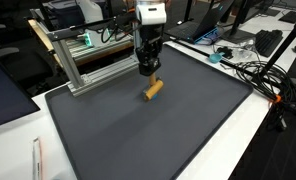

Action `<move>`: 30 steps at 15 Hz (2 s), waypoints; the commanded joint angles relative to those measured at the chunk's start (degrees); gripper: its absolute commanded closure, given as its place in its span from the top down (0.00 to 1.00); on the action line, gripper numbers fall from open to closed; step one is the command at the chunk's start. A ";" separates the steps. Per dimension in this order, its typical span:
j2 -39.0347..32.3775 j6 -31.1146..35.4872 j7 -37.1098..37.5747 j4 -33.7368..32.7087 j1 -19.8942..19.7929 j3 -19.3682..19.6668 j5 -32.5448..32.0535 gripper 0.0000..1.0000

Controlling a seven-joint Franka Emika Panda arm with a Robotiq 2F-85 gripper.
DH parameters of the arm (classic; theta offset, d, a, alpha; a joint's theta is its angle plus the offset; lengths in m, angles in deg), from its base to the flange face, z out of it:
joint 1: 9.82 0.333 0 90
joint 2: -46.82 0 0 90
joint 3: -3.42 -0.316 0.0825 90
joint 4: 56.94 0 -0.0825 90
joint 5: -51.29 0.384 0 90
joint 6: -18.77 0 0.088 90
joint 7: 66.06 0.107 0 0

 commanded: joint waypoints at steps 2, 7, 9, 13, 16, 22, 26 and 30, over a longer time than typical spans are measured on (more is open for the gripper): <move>-0.79 -3.66 -1.80 4.19 -0.67 0.38 -0.54 0.22; -0.78 -3.95 -2.66 4.20 -0.67 0.27 -0.42 0.22; -0.73 -4.17 -2.99 4.19 -0.66 0.21 -0.36 0.22; -0.66 -4.52 -3.29 4.20 -0.53 0.31 -0.76 0.22; -0.54 -4.91 -3.53 4.20 -0.49 0.35 -0.94 0.22; -0.40 -6.14 -3.51 4.01 -0.33 0.61 -1.80 0.22; -0.30 -9.28 -3.12 3.54 -0.13 0.94 -2.83 0.22; -0.75 -18.82 -2.60 2.54 0.21 1.45 -6.05 0.22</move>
